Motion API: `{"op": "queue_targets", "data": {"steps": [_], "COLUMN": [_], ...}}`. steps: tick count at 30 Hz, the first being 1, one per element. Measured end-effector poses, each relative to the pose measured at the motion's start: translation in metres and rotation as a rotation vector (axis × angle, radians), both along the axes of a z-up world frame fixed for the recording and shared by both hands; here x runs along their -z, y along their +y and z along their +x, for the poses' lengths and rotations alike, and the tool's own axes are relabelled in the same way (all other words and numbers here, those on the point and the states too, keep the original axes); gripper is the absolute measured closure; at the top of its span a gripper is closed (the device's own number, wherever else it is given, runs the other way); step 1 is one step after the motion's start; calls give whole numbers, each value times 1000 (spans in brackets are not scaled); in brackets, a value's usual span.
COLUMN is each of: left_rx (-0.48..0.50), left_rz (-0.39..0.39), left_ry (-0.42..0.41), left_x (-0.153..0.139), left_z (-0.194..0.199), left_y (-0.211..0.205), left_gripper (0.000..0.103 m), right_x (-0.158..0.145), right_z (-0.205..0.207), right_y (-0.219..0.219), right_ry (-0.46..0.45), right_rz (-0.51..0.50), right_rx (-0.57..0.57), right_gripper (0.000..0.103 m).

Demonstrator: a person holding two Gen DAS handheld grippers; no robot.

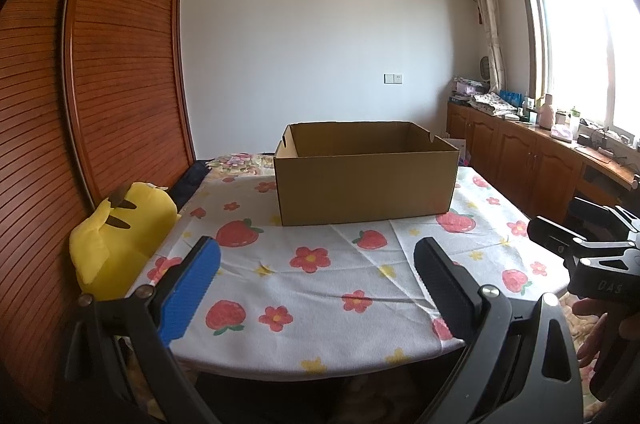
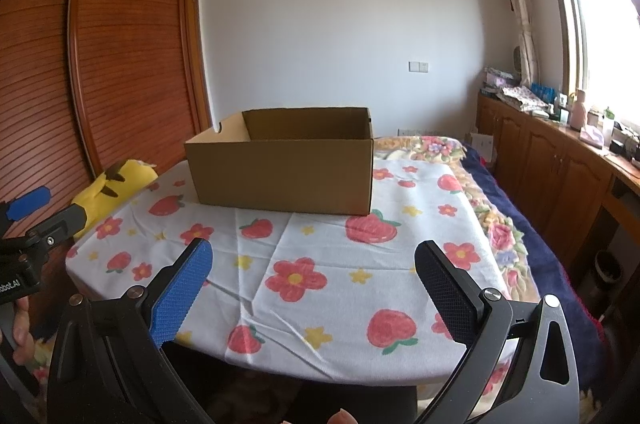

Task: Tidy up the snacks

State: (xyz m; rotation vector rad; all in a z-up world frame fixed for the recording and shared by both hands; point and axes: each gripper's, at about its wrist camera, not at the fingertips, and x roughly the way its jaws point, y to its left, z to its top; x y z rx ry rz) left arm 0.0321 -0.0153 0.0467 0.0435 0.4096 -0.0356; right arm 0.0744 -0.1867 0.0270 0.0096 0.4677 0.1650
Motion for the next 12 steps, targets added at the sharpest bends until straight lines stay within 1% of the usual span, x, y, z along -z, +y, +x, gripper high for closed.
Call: {"op": "queue_targets", "data": {"steps": [12], "left_rx": [1], "left_rz": [-2], "left_ry": [0], "left_x": [-1], "left_z": [0], "left_y": [1], "left_gripper": [4], "right_x": [0], "right_z": [-1], "right_y": [0], "right_ry": [-1], "right_rz": [2], "right_rx": [0], "right_gripper": [0]}}
